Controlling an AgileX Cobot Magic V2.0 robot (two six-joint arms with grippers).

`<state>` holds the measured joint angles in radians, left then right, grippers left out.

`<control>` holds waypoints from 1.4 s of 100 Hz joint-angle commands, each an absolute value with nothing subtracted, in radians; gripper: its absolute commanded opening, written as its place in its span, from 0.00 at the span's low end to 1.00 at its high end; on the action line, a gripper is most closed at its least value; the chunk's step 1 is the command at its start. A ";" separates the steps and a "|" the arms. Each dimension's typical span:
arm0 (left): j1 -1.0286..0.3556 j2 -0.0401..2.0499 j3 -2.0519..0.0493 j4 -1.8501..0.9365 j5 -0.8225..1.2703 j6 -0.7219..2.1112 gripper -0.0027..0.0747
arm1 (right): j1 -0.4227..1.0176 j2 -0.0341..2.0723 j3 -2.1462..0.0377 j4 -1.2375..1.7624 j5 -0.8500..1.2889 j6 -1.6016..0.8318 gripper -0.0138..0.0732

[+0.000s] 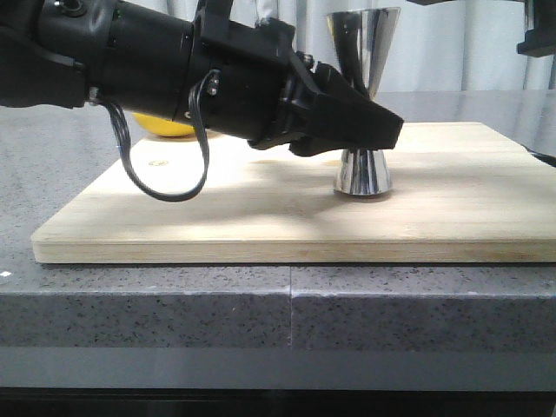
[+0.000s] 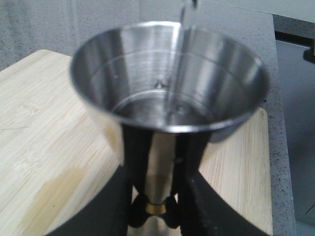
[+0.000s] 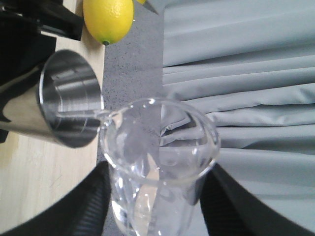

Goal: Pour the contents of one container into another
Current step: 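Pour the clear liquid from the beaker into the jigger cup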

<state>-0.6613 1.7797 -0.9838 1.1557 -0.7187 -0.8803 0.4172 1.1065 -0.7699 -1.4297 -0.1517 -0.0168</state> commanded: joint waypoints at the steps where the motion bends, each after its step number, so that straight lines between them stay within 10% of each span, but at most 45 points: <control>1: -0.662 1.725 -1.015 1.115 -0.788 -0.890 0.01 | 0.416 1.082 -0.811 -1.433 -0.159 -0.020 0.51; 140: -0.662 1.725 -1.015 1.131 -0.797 -0.894 0.01 | 0.416 1.082 -0.811 -1.541 -0.159 -0.020 0.51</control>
<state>-0.6613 1.7797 -0.9838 1.1686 -0.7263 -0.8803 0.4172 1.1065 -0.7699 -1.5315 -0.1535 -0.0168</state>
